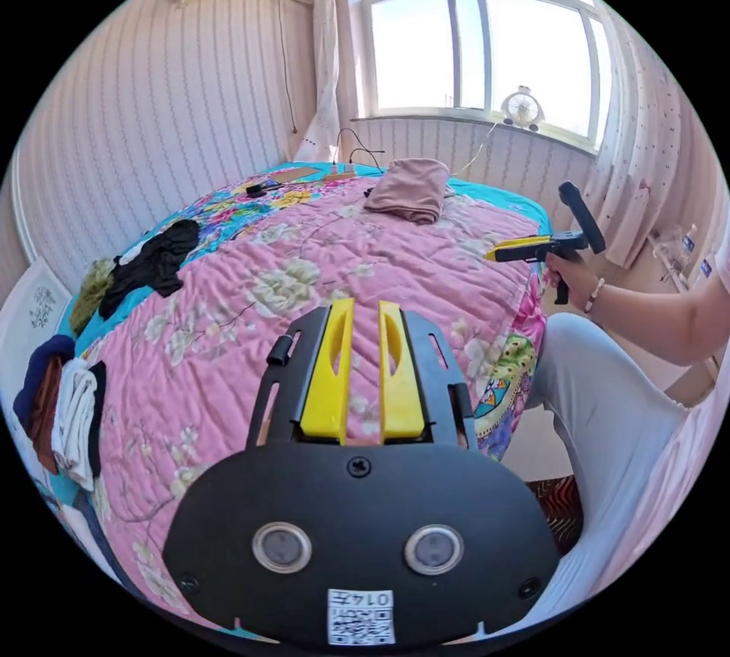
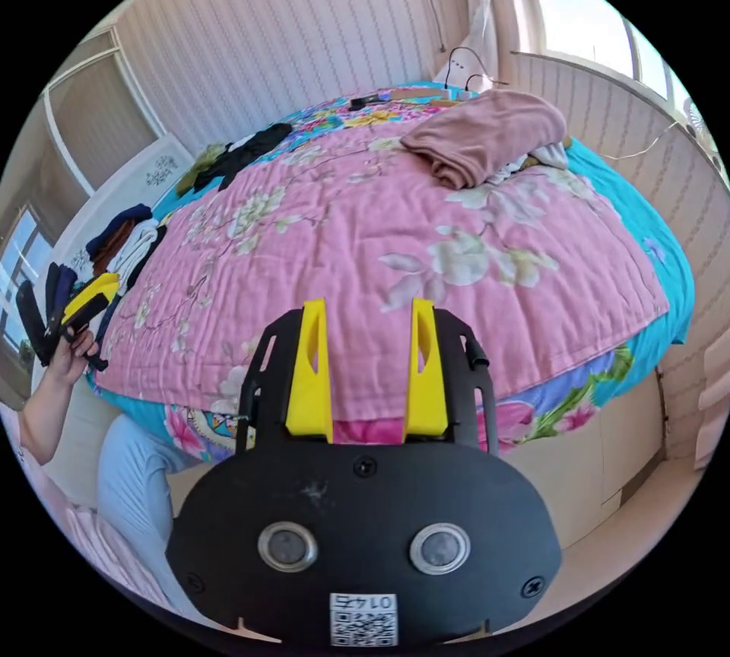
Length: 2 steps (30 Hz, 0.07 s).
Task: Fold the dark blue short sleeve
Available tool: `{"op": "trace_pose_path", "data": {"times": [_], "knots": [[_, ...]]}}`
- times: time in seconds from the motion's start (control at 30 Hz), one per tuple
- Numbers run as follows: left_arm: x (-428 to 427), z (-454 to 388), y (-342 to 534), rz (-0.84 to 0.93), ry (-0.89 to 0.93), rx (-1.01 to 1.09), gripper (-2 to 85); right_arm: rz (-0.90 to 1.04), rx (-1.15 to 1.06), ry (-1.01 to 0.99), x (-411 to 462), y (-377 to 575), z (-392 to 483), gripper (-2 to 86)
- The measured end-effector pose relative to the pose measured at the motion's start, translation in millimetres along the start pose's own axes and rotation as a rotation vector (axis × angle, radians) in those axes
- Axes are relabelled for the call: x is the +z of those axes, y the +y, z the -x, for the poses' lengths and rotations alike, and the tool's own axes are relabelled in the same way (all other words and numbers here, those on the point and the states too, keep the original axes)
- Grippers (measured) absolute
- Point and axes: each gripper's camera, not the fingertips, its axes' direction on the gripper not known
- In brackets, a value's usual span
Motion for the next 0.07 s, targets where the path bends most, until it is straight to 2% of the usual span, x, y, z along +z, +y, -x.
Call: {"op": "trace_pose_path", "data": {"times": [0.07], "knots": [[48.5, -11.8, -38.7, 0.017, 0.050, 0.011, 6.3, -0.056, -0.004, 0.031, 1.4, -2.2, -23.0, 15.3]]}}
